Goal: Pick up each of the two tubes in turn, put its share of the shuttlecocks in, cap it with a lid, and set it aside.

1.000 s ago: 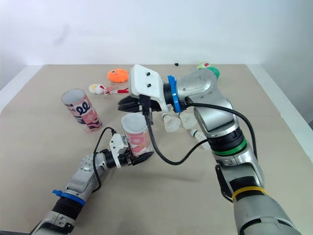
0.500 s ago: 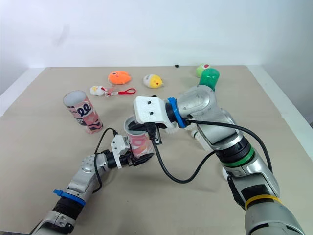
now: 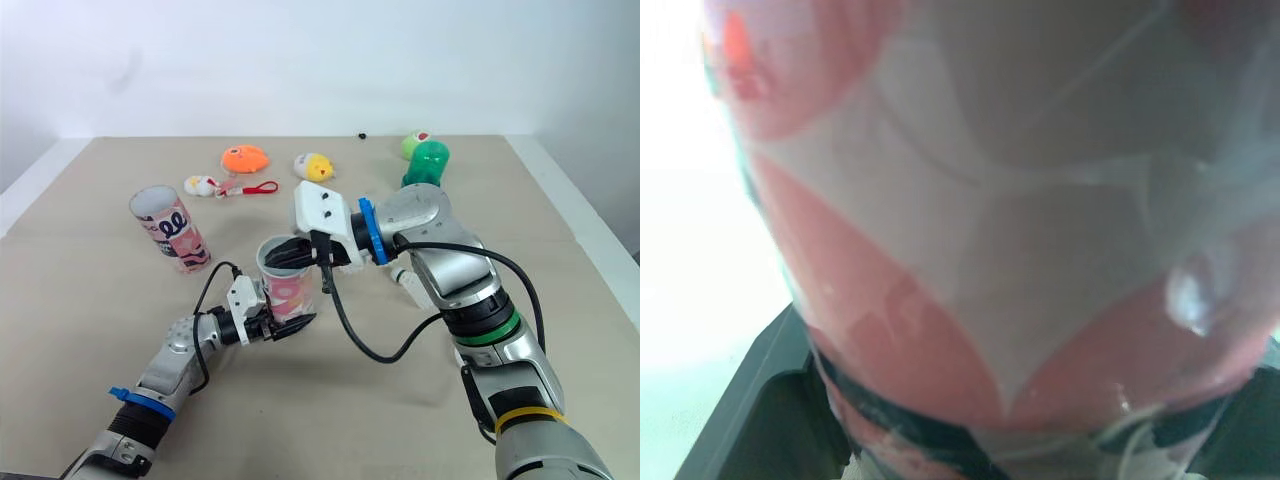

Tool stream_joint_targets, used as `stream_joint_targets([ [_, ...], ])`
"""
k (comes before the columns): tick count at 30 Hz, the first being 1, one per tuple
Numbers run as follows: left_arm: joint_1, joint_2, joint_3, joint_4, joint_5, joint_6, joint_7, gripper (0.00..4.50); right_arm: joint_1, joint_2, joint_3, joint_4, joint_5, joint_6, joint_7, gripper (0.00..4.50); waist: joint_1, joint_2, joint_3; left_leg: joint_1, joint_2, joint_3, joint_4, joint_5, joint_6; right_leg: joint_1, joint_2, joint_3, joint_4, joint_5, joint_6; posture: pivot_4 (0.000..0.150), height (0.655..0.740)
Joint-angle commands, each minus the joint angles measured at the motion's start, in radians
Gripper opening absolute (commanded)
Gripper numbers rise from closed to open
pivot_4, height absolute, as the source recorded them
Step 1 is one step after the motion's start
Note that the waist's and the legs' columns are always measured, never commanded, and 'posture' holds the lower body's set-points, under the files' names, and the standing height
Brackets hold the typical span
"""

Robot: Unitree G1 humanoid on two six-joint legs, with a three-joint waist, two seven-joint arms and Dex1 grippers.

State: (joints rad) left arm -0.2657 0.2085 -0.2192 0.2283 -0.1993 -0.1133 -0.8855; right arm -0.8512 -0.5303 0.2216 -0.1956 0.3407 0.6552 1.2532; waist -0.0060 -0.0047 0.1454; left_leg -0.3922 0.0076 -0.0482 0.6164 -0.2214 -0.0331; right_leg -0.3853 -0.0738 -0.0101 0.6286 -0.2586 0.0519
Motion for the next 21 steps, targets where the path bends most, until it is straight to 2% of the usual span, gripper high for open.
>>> stream_joint_targets([
  [1,0.055,0.026,-0.019,0.064,0.016,0.058,-0.018,3.41,0.006,0.025,-0.195,-0.082,0.161,0.078,-0.096,0.32,0.004,-0.002,0.001,-0.002,0.0,-0.001,0.0,0.0,0.0,-0.002,0.0,0.0,0.0,0.001,0.001,0.15,0.74],
  [3,0.06,0.036,-0.016,0.049,0.009,0.064,-0.031,3.41,0.035,0.035,-0.257,-0.125,0.238,0.138,-0.147,0.92,0.006,-0.002,0.001,-0.006,-0.002,-0.002,0.0,0.0,0.0,-0.002,0.0,0.001,0.0,0.001,0.001,0.15,0.74],
  [5,0.066,0.049,-0.015,0.034,0.007,0.071,-0.042,4.13,0.076,0.024,-0.287,-0.171,0.284,0.176,-0.183,1.93,0.01,-0.002,0.001,-0.009,-0.003,-0.004,0.0,0.0,0.0,-0.004,0.001,0.001,0.0,0.0,0.0,0.15,0.74],
  [6,0.068,0.053,-0.015,0.029,0.007,0.074,-0.045,4.38,0.09,0.016,-0.291,-0.186,0.296,0.184,-0.195,2.28,0.011,-0.002,0.001,-0.009,-0.003,-0.005,0.0,0.0,0.0,-0.004,0.002,0.001,0.0,0.0,-0.001,0.15,0.74],
  [10,0.106,0.126,0.001,-0.056,-0.034,0.109,-0.106,4.5,0.303,-0.061,-0.267,-0.249,0.232,0.095,-0.215,4.35,0.008,-0.002,0.003,-0.011,0.001,-0.005,0.0,-0.004,0.003,-0.005,0.007,0.0,0.0,-0.003,-0.004,0.15,0.74],
  [14,0.141,0.226,0.051,-0.122,-0.063,0.112,-0.143,4.5,0.489,-0.067,-0.178,-0.248,0.125,-0.078,-0.228,4.44,-0.008,-0.003,0.004,-0.01,0.007,0.0,0.0,-0.008,0.008,-0.007,0.014,0.002,0.0,-0.006,-0.008,0.15,0.74],
  [17,0.161,0.301,0.098,-0.147,-0.096,0.115,-0.17,4.5,0.553,-0.029,-0.144,-0.213,0.076,-0.179,-0.266,4.44,-0.028,0.003,0.014,-0.009,0.011,0.002,-0.001,-0.01,0.011,-0.009,0.019,0.003,0.004,-0.009,-0.013,0.15,0.74],
  [21,0.177,0.383,0.146,-0.211,-0.164,0.161,-0.224,4.5,0.61,0.014,-0.058,-0.134,-0.022,-0.315,-0.289,4.44,-0.035,-0.001,0.023,-0.009,0.02,0.003,0.0,-0.01,0.011,-0.014,0.029,0.005,0.008,-0.008,-0.018,0.15,0.74],
])
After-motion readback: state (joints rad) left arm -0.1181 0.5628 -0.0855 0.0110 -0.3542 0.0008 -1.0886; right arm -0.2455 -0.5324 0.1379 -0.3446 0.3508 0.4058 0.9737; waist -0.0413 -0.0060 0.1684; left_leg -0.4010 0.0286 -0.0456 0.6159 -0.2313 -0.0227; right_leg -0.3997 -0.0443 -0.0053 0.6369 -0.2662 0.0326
